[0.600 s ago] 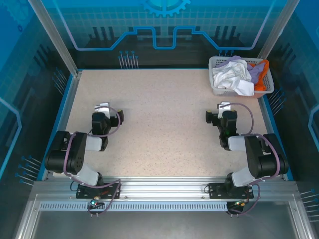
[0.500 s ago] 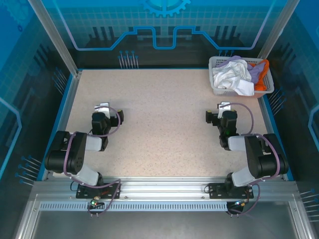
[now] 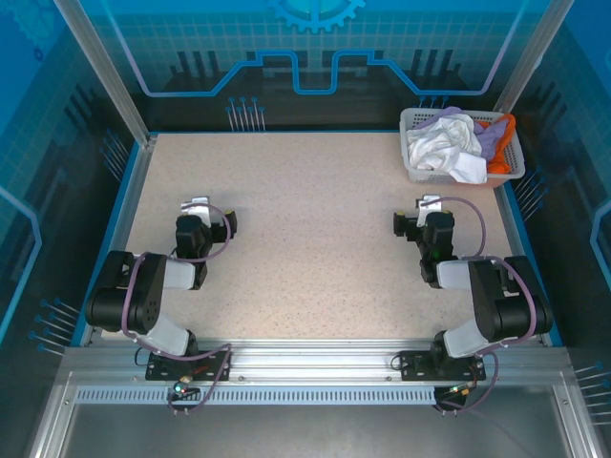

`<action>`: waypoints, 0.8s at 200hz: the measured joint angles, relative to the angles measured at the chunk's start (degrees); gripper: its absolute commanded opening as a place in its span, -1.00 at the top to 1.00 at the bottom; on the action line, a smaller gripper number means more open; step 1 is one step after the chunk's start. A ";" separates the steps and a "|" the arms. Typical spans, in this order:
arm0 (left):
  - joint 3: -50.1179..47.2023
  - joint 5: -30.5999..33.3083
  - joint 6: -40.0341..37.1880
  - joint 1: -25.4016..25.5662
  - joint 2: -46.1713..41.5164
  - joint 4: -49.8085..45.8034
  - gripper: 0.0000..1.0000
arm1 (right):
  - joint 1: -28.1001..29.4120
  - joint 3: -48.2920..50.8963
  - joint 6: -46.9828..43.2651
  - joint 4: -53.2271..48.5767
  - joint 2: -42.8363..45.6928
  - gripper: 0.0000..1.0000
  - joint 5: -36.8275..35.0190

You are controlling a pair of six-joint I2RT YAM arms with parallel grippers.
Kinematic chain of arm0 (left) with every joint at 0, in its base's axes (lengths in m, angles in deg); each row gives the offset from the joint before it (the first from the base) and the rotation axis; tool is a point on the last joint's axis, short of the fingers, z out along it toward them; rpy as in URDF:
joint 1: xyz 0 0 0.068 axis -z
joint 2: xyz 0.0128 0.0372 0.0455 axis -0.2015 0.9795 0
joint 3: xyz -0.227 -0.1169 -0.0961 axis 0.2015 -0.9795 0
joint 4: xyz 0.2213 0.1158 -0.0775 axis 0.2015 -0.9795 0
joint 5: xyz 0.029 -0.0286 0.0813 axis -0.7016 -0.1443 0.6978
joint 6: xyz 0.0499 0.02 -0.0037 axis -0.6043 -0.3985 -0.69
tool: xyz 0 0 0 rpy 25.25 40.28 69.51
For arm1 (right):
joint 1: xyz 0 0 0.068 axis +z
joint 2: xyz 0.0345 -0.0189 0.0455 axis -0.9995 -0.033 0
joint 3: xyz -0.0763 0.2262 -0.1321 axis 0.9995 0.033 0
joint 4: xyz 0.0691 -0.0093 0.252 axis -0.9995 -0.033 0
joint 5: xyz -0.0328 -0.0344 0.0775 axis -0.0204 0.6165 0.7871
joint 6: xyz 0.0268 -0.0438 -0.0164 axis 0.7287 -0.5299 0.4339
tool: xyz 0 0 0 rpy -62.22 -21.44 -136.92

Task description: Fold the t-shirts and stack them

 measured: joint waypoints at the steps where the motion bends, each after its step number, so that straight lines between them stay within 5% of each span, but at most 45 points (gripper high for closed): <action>1: 0.00 0.00 0.00 0.00 0.00 0.02 -0.98 | 0.00 0.00 0.00 0.00 0.00 -1.00 0.00; 44: 0.00 0.22 -0.11 0.13 -0.13 -0.11 -0.98 | 0.09 -0.11 -0.24 -0.83 0.42 -1.00 0.00; 82: 4.39 3.91 0.11 2.38 -9.86 -14.40 -0.98 | 2.01 -5.31 -1.29 -15.50 11.30 -1.00 -0.26; 109: 18.93 9.07 4.02 2.47 -15.43 -28.76 -0.98 | 1.57 -17.07 0.98 -29.92 19.96 -1.00 -1.97; 143: 43.06 10.80 9.25 1.16 -13.35 -45.05 -0.98 | -3.43 -35.65 8.11 -46.73 19.32 -1.00 -1.62; 160: 45.64 8.68 14.49 -1.05 -13.70 -46.38 -0.98 | -8.70 -41.46 14.23 -52.48 17.16 -1.00 2.21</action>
